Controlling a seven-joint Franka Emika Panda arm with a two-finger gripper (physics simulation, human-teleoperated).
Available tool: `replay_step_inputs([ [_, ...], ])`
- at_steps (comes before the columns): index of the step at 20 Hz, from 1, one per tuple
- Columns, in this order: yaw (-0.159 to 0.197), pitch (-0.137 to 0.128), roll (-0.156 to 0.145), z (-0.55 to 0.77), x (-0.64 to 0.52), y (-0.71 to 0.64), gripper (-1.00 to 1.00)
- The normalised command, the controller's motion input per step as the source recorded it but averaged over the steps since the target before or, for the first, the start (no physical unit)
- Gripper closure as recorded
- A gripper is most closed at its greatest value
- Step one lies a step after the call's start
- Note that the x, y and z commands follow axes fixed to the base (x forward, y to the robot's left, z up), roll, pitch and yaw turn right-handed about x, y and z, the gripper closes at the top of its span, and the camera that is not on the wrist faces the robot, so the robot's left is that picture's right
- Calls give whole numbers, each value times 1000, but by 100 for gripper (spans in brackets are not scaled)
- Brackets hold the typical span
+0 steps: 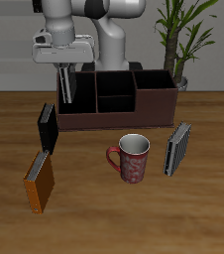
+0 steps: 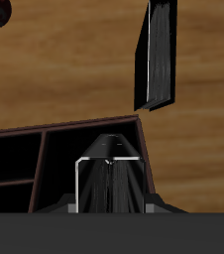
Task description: Place the right striped book into the back desk caddy's left compartment and place the orange book into the back desk caddy's left compartment and place the red mug into the back desk caddy's right compartment
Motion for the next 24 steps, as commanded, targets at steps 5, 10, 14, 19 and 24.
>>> replay_step_inputs([
  [5, 7, 37, -2, -179, 33, 21, 100],
  [10, -6, 32, 0, -112, 41, -25, 100],
  [14, 9, 25, -4, -126, 34, -23, 100],
  [19, 6, 39, -6, -146, 63, -17, 100],
  [24, -12, 56, 0, -163, 34, 3, 100],
])
